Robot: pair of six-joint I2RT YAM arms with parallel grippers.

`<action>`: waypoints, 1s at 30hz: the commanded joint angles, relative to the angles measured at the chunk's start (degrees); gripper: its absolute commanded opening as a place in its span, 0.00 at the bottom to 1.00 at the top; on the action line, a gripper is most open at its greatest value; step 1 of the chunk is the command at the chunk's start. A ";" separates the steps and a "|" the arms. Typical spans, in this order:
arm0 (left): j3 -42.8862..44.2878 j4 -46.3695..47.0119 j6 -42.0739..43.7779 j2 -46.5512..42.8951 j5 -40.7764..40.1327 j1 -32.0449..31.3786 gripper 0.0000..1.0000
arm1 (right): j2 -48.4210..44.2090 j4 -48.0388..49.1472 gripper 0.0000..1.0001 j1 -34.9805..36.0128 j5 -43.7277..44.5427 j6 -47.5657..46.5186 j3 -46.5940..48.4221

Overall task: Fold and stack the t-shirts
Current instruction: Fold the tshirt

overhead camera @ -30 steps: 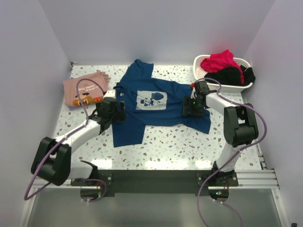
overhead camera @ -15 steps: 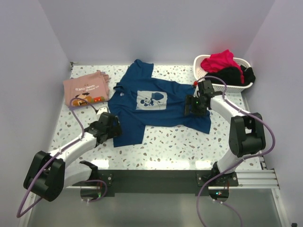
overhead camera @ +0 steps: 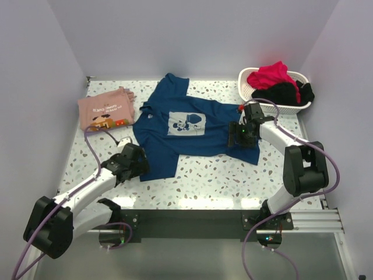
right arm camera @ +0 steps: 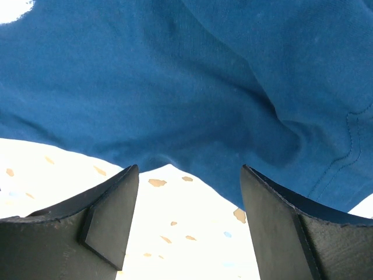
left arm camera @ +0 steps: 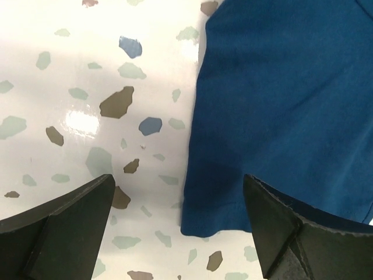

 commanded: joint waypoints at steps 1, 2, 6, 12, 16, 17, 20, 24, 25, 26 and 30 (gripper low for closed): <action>0.28 -2.48 -1.39 -0.01 -1.18 -1.35 0.94 | -3.07 0.04 0.74 -0.31 -0.20 0.37 -0.31; 0.37 -2.74 -1.65 0.69 -1.44 -2.23 0.92 | -3.16 0.13 0.74 -0.22 -0.20 0.28 -0.48; 0.90 -4.23 -2.88 2.36 -2.41 -4.69 0.86 | -3.17 0.48 0.74 -0.31 -0.11 0.28 -0.92; 1.51 -5.29 -3.94 3.07 -4.00 -6.54 0.72 | -2.72 1.36 0.74 -0.39 -0.81 0.63 -1.72; 1.51 -4.86 -3.41 3.60 -3.03 -6.89 0.61 | -2.55 1.89 0.75 -0.74 -1.34 1.07 -2.16; 1.51 -4.68 -3.24 3.60 -2.94 -6.89 0.56 | -2.81 1.71 0.75 -1.01 -1.17 1.07 -2.33; 1.16 -4.15 -2.88 3.42 -2.42 -6.98 0.43 | -4.21 1.10 0.75 -2.06 0.15 1.07 -2.94; 0.46 -2.40 -2.36 3.42 -0.84 -6.98 0.28 | -7.20 0.05 0.77 -4.17 1.56 0.98 -4.88; 0.11 -2.22 -2.36 3.51 -0.66 -6.98 0.26 | -8.34 -0.04 0.77 -5.65 1.56 0.90 -5.92; -0.07 -1.78 -2.27 3.51 -0.48 -6.98 0.23 | -8.96 -0.05 0.78 -6.36 1.13 1.24 -6.46; -0.07 -1.25 -1.57 3.51 -0.04 -6.98 0.03 | -11.42 1.09 0.79 -12.06 0.42 3.62 -9.36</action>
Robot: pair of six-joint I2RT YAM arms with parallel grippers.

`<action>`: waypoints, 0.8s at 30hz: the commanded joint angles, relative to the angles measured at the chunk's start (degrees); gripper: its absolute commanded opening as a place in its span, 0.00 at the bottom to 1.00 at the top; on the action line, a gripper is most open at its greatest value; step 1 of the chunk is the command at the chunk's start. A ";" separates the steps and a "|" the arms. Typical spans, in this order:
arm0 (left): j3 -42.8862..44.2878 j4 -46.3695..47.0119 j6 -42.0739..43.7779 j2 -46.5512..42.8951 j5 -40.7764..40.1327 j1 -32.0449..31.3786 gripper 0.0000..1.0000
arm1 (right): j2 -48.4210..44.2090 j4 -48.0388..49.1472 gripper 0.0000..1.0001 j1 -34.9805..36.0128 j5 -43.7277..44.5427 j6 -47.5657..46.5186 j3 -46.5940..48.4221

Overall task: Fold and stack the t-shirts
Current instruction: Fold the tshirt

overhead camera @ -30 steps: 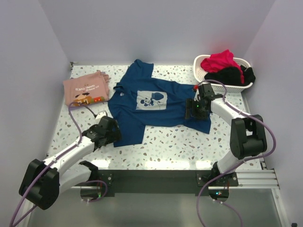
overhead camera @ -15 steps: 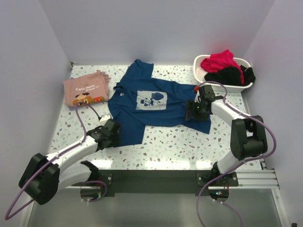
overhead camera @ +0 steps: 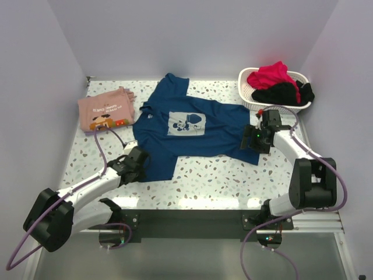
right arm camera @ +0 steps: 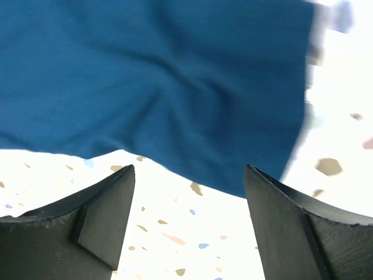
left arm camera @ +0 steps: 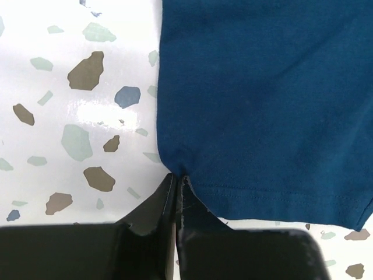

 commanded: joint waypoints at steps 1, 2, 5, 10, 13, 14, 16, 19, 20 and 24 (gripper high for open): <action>-0.03 1.44 0.60 0.23 1.18 -0.36 0.00 | -2.96 0.88 0.79 -4.32 -0.11 2.83 -2.47; 0.15 1.52 0.77 0.23 1.36 -0.36 0.00 | -3.40 0.88 0.79 -4.85 0.07 3.71 -2.74; 1.29 1.96 1.83 -0.56 2.67 -0.36 0.00 | -3.41 0.79 0.79 -6.17 0.60 4.76 -3.62; 3.05 1.79 2.53 -2.84 4.00 -0.36 0.00 | -2.88 1.93 0.78 -6.53 1.38 6.52 -6.69; 3.75 1.09 3.50 -3.11 3.82 -0.36 0.00 | -3.32 2.29 0.77 -6.61 2.00 7.49 -8.01; 3.93 0.82 3.76 -3.11 3.82 -0.36 0.00 | -3.58 2.20 0.77 -6.70 2.35 7.67 -8.37; 4.11 0.82 4.46 -3.20 3.82 -0.36 0.00 | -4.28 1.76 0.77 -6.70 3.49 7.93 -8.89; 4.37 1.08 5.08 -3.46 3.91 -0.36 0.00 | -5.34 0.88 0.76 -6.70 4.72 7.93 -9.42; 4.37 1.17 5.17 -3.46 3.99 -0.27 0.00 | -5.60 0.62 0.75 -6.70 5.77 7.93 -9.60; 4.72 1.52 6.13 -3.28 4.43 -0.36 0.00 | -5.70 0.97 0.73 -6.70 7.54 7.76 -10.22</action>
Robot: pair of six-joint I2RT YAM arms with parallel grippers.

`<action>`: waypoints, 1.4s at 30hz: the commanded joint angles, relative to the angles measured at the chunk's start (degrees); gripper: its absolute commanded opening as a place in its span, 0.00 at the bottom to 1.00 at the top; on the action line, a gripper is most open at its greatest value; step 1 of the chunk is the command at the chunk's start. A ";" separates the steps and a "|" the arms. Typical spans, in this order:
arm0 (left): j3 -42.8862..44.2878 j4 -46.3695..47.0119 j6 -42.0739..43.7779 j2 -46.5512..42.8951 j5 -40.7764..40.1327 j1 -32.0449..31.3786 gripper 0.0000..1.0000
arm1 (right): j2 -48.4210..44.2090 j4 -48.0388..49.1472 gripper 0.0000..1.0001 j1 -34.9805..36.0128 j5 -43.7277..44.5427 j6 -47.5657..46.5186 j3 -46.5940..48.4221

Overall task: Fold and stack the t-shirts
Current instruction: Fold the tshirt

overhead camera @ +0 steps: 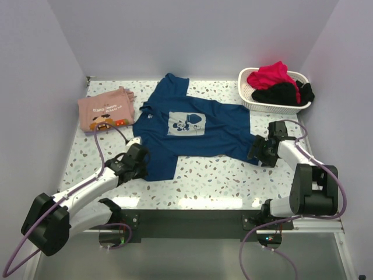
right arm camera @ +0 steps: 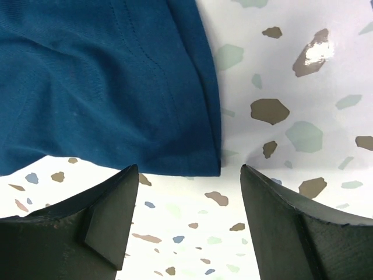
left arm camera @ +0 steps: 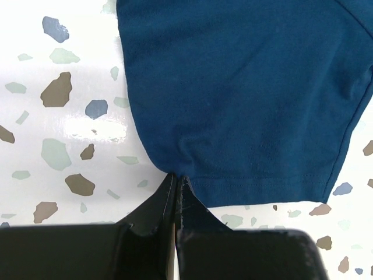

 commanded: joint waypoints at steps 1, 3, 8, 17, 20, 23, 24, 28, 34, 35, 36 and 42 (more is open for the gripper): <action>2.49 1.52 1.98 -0.71 0.61 -0.31 0.00 | -1.28 0.42 0.72 -0.32 3.19 0.61 -0.73; 2.49 1.79 2.51 -0.70 1.05 -0.31 0.00 | -0.31 0.95 0.63 -0.32 3.10 0.52 -0.91; 3.19 2.14 3.22 -1.75 1.31 -0.31 0.00 | 1.01 1.92 0.38 -0.23 3.19 0.08 -1.78; 5.83 1.00 4.18 -3.60 2.98 -0.31 0.00 | -0.57 0.34 0.06 -0.32 3.54 -0.53 -1.00; 6.53 1.00 5.32 -4.83 4.38 -0.31 0.00 | -2.24 -1.15 0.00 -0.32 3.54 -0.88 -0.38; 7.41 0.21 5.24 -7.02 4.57 -0.31 0.00 | -5.66 -2.99 0.00 -0.32 4.07 -0.71 0.06; 8.37 -0.23 5.32 -7.55 4.48 -0.31 0.00 | -6.54 -3.61 0.00 -0.23 4.33 -0.71 0.58; 11.01 -3.21 5.41 -9.23 4.83 -0.31 0.00 | -11.20 -8.00 0.00 -0.14 4.77 -1.06 2.43; 12.68 -4.27 6.64 -10.63 12.03 -0.31 0.00 | -15.77 -12.84 0.00 0.82 3.37 -0.36 3.84; 12.95 -4.54 6.73 -11.33 13.52 -0.31 0.00 | -16.04 -13.89 0.00 1.17 3.28 -0.27 4.01; 13.91 -4.80 6.64 -11.95 14.05 -0.31 0.00 | -16.13 -14.51 0.00 2.05 3.28 -0.27 4.45; 19.19 -10.85 6.91 -14.85 15.02 -0.31 0.00 | -17.62 -19.43 0.00 8.81 6.79 1.48 6.29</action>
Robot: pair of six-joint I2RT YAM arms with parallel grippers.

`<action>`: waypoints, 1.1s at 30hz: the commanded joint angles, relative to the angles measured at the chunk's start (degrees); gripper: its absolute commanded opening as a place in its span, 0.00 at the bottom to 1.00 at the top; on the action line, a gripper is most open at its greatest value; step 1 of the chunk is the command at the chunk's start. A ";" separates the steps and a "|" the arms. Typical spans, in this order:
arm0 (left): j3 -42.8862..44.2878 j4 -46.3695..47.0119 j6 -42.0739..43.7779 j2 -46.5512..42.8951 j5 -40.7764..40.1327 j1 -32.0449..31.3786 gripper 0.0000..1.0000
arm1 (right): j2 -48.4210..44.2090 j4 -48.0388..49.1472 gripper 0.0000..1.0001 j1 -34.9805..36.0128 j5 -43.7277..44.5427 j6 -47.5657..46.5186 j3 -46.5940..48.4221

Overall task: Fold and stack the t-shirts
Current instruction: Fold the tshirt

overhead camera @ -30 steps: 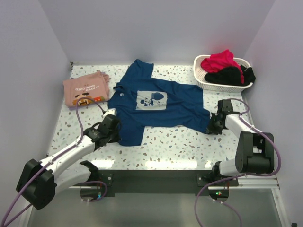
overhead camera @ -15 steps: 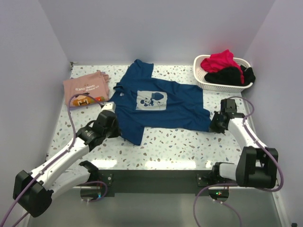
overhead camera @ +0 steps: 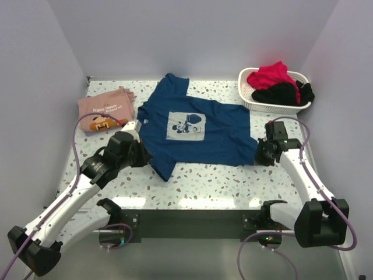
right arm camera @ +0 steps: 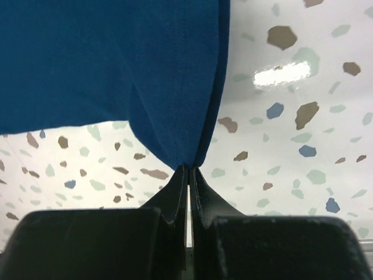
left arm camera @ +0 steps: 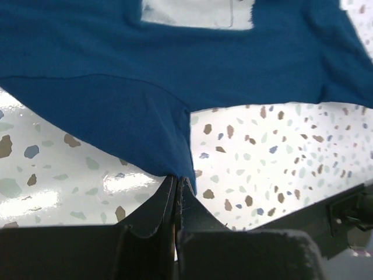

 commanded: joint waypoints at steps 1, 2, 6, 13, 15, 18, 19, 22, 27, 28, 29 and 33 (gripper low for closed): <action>5.35 -4.11 1.49 -2.55 3.57 -0.29 0.00 | -2.21 -5.12 0.00 3.27 2.97 1.64 3.44; 5.79 -4.64 1.31 -2.81 4.28 -0.29 0.00 | -2.30 -6.26 0.00 4.14 3.23 1.64 3.61; 7.03 -6.66 0.87 -4.39 5.86 -0.29 0.00 | -3.88 -8.64 0.00 4.50 3.06 1.64 4.49; 9.14 -11.49 -0.01 -7.29 7.18 -0.29 0.00 | -5.99 -12.51 0.00 7.23 3.23 2.87 5.55; 10.19 -13.07 -0.27 -8.00 6.48 -0.29 0.00 | -5.99 -13.30 0.00 8.54 3.41 3.22 5.81; 11.16 -14.74 -0.45 -8.97 6.13 -0.29 0.00 | -6.26 -14.70 0.00 10.13 4.29 4.19 6.25; 11.33 -15.10 -0.45 -9.40 6.13 -0.29 0.00 | -6.52 -15.23 0.00 10.39 4.81 4.28 6.42; 12.65 -16.68 -0.54 -10.19 5.78 -0.29 0.00 | -7.49 -17.34 0.00 10.83 5.61 4.63 6.60; 16.17 -19.67 -0.10 -10.11 2.70 -0.29 0.00 | -8.37 -17.79 0.00 11.01 5.96 4.72 6.95; 16.17 -19.50 0.08 -9.94 2.70 -0.29 0.00 | -8.19 -17.44 0.00 11.01 5.87 4.72 6.95; 15.47 -19.06 0.52 -9.67 2.70 -0.21 0.00 | -7.93 -16.48 0.00 11.01 5.96 4.63 6.87; 11.87 -12.84 1.40 -7.04 3.40 -0.29 0.00 | -4.86 -12.70 0.00 11.01 5.61 3.93 6.17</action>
